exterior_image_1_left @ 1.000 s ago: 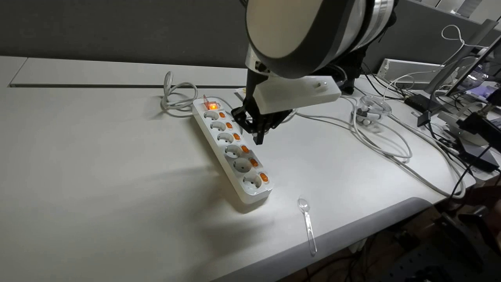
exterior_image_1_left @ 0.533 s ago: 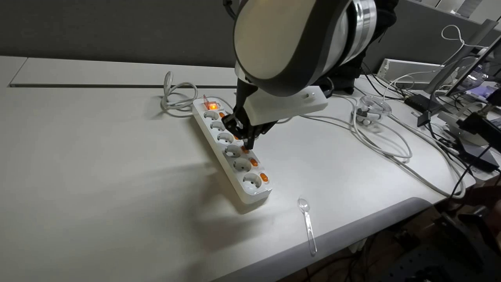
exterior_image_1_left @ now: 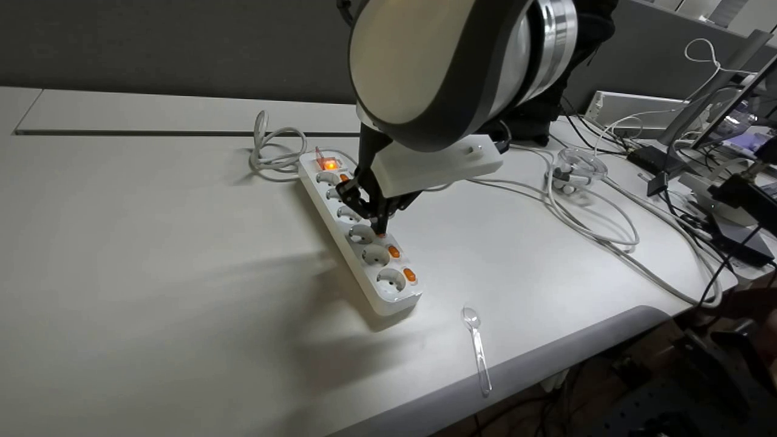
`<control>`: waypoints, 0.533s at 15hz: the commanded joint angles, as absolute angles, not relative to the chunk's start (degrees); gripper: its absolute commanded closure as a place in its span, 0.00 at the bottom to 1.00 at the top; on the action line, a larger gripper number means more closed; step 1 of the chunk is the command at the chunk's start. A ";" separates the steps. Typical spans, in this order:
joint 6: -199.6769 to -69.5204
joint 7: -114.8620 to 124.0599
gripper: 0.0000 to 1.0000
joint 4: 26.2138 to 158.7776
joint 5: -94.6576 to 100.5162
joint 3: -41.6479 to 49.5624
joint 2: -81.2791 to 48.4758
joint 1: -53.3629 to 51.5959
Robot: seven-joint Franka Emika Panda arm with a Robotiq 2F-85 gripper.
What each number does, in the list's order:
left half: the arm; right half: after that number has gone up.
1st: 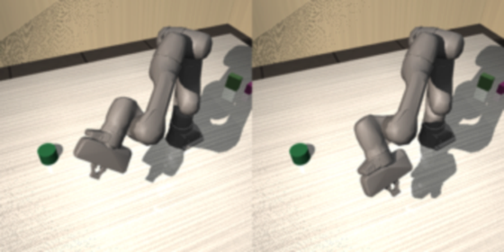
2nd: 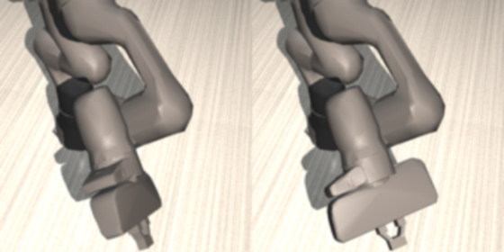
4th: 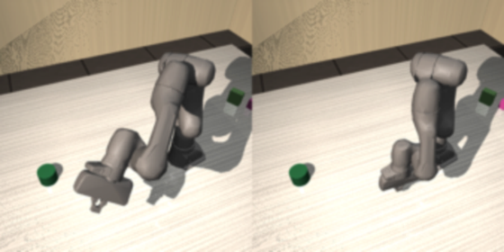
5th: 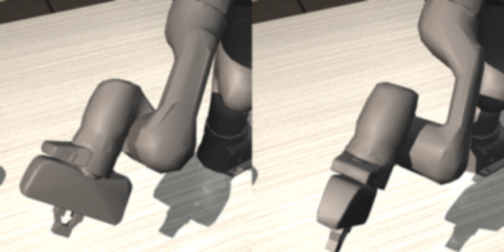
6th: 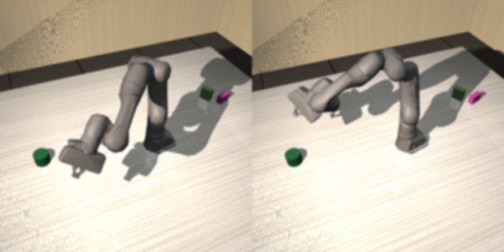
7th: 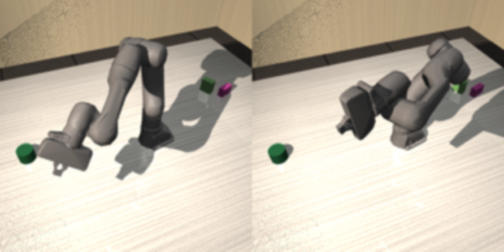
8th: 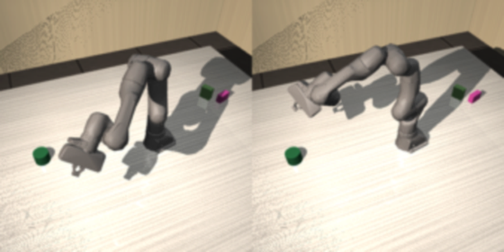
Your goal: Turn off the third last switch to the left then turn it on again
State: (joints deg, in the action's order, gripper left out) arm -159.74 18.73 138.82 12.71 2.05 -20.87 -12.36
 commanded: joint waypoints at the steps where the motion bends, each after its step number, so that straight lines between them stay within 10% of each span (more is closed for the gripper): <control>1: -160.12 17.58 1.00 139.21 10.41 1.83 -21.12 -12.18; 8: -159.38 17.34 1.00 139.65 8.38 1.80 -20.07 -12.33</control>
